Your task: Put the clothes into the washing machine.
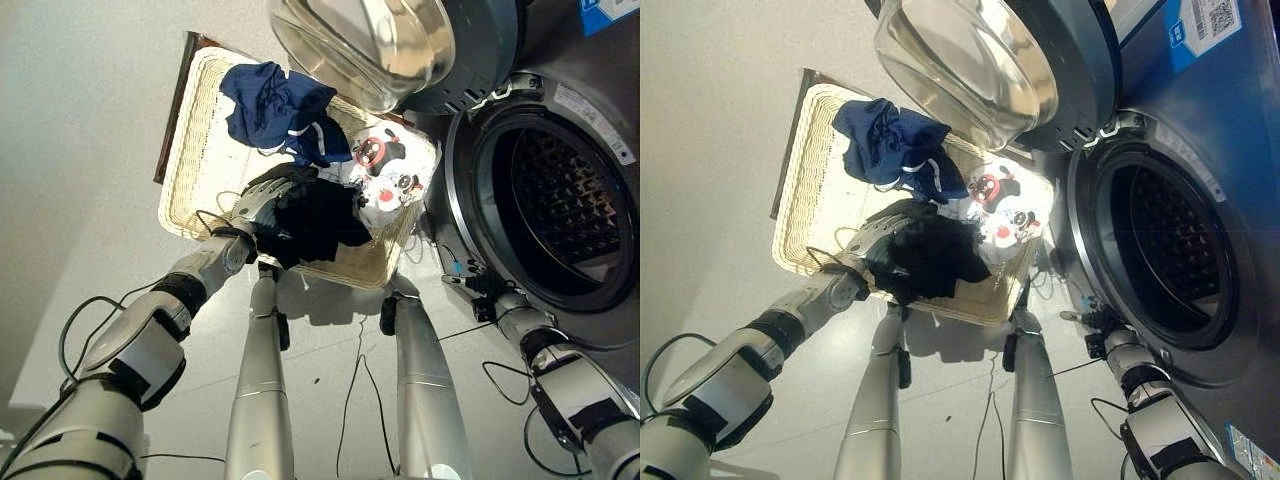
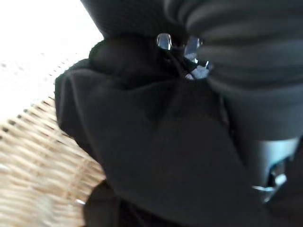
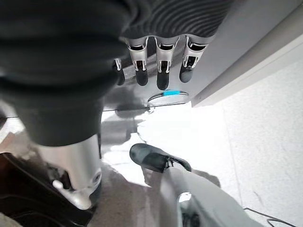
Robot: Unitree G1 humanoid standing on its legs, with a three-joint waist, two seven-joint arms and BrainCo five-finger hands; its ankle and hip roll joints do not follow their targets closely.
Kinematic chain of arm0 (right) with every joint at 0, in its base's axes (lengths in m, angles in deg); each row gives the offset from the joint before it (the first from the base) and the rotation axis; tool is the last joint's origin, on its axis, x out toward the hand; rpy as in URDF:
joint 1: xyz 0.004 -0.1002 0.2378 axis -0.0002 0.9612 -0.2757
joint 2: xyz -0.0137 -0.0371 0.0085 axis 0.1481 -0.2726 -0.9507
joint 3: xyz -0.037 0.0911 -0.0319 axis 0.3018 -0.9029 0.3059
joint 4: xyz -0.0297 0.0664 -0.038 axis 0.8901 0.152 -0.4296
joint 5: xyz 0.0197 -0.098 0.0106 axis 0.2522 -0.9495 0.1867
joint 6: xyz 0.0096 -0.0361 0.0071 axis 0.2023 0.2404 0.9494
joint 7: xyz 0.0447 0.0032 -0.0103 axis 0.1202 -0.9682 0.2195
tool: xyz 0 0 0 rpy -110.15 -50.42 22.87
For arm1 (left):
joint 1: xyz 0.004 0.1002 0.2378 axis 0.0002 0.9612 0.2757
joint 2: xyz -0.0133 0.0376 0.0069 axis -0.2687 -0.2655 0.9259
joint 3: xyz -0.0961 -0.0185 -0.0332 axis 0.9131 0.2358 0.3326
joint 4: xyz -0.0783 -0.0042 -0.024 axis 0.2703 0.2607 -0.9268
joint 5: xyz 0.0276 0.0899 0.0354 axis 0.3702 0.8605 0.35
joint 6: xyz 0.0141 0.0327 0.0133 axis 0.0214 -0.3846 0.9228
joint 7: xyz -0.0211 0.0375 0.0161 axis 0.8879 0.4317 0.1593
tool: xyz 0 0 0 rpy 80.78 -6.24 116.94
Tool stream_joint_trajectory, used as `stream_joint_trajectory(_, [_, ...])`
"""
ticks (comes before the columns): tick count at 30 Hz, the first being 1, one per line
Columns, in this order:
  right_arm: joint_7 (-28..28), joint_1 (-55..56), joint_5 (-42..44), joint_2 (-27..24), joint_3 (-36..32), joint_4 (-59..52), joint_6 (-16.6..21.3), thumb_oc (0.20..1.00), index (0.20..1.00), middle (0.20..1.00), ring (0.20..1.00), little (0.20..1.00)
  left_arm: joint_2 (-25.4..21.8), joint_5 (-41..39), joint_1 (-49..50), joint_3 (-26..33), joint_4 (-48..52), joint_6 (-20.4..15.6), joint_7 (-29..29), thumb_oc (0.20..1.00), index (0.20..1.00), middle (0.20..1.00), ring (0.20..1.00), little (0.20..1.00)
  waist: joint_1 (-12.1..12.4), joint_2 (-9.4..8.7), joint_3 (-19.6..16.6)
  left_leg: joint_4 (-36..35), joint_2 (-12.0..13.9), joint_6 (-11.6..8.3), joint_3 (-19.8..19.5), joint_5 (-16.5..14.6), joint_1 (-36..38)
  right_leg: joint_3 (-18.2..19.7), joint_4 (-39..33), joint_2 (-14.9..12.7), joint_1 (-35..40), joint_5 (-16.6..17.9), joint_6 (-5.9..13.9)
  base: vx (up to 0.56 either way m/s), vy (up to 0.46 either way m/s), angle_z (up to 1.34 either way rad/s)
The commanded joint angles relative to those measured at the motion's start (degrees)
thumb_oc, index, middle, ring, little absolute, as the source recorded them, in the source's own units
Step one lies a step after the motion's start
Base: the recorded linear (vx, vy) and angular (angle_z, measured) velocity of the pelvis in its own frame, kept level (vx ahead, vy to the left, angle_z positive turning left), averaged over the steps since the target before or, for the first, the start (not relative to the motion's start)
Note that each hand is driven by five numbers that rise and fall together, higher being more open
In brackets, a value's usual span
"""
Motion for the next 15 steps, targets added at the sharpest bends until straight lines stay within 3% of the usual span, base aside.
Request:
stream_joint_trajectory(1, [1.30,0.35,1.81,0.51,2.52,0.35,0.70,1.000,1.000,1.000,1.000,1.000,2.30,4.11,-0.48,-0.56,-7.26,3.45,0.86,1.000,1.000,1.000,1.000,1.000,0.56,-3.73,-0.57,5.90,-4.99,4.66,1.19,-2.90,-2.19,-0.30,-10.62,5.02,1.11,12.62,0.99,0.01,-0.007,-0.04])
stream_joint_trajectory(8, [2.73,-0.68,2.80,2.54,4.20,0.45,1.07,1.000,1.000,1.000,1.000,1.000,5.21,9.83,-1.49,-2.19,-12.53,3.04,3.49,1.000,1.000,1.000,1.000,1.000,0.06,-4.84,-0.57,6.04,-5.09,4.64,1.10,-2.86,-2.54,-0.36,-11.02,5.32,1.12,12.85,0.86,0.00,-0.005,-0.03])
stream_joint_trajectory(9, [2.82,-0.70,2.75,2.71,4.20,0.46,1.11,1.000,1.000,1.000,1.000,1.000,5.43,10.28,-1.51,-2.29,-12.80,3.08,3.39,0.950,0.950,0.950,0.950,0.950,0.03,-4.91,-0.57,5.99,-5.11,4.65,1.11,-2.86,-2.47,-0.35,-11.11,5.34,1.21,12.87,0.86,0.00,0.000,0.00])
stream_joint_trajectory(10, [3.17,-0.79,2.73,3.06,4.30,0.48,1.18,1.000,1.000,1.000,1.000,1.000,5.84,11.12,-1.55,-2.65,-13.21,3.51,2.46,0.391,0.391,0.391,0.391,0.391,-0.02,-5.01,-0.57,6.00,-5.18,4.67,1.11,-2.88,-2.44,-0.39,-11.18,5.37,1.30,12.91,0.86,0.00,0.000,0.00])
stream_joint_trajectory(11, [3.22,-1.00,2.69,3.22,4.27,0.72,1.32,1.000,1.000,1.000,1.000,1.000,6.26,11.41,-1.46,-2.79,-13.52,3.91,1.58,0.200,0.200,0.200,0.200,0.200,-0.07,-5.08,-0.57,5.82,-5.19,4.70,1.16,-2.84,-2.31,-0.38,-11.29,5.44,1.44,12.96,0.89,0.00,0.000,0.00])
stream_joint_trajectory(15, [4.06,-1.36,2.85,3.92,4.51,0.61,1.26,1.000,1.000,1.000,1.000,1.000,6.98,12.27,-1.21,-2.89,-14.15,5.36,0.26,0.200,0.200,0.200,0.200,0.200,-0.17,-5.28,-0.57,5.94,-5.28,4.73,1.14,-2.85,-2.45,-0.33,-11.43,5.57,1.41,13.09,0.90,0.00,-0.004,-0.02])
